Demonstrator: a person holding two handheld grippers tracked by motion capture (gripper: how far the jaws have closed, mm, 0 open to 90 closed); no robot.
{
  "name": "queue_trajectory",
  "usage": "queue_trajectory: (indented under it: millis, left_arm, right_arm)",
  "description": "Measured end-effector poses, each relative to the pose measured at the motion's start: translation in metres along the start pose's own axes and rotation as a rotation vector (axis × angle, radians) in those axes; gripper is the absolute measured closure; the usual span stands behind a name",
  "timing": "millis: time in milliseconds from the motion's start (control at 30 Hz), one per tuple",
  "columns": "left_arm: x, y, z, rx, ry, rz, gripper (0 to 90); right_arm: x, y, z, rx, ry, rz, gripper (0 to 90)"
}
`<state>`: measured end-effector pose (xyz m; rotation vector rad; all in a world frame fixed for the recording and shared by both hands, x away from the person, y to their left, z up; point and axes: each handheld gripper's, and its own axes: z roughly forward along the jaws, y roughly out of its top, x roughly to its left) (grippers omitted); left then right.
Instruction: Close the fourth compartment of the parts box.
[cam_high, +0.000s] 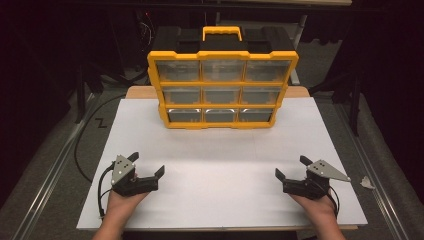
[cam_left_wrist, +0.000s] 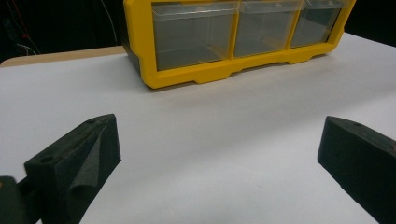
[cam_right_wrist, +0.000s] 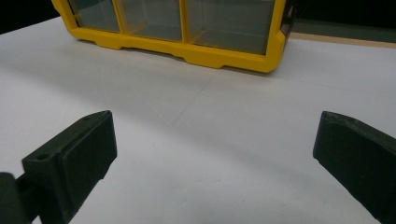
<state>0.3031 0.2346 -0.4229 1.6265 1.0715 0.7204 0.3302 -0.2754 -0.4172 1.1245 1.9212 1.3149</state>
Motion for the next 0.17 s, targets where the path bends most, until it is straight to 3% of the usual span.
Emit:
queue_trajectory:
  millis: [167]
  left_arm:
    - [0.0003,0.0000,0.0001,0.001,0.003,0.005,0.0]
  right_arm:
    - [0.0004,0.0003,-0.0007,-0.013,0.004,-0.004,0.9]
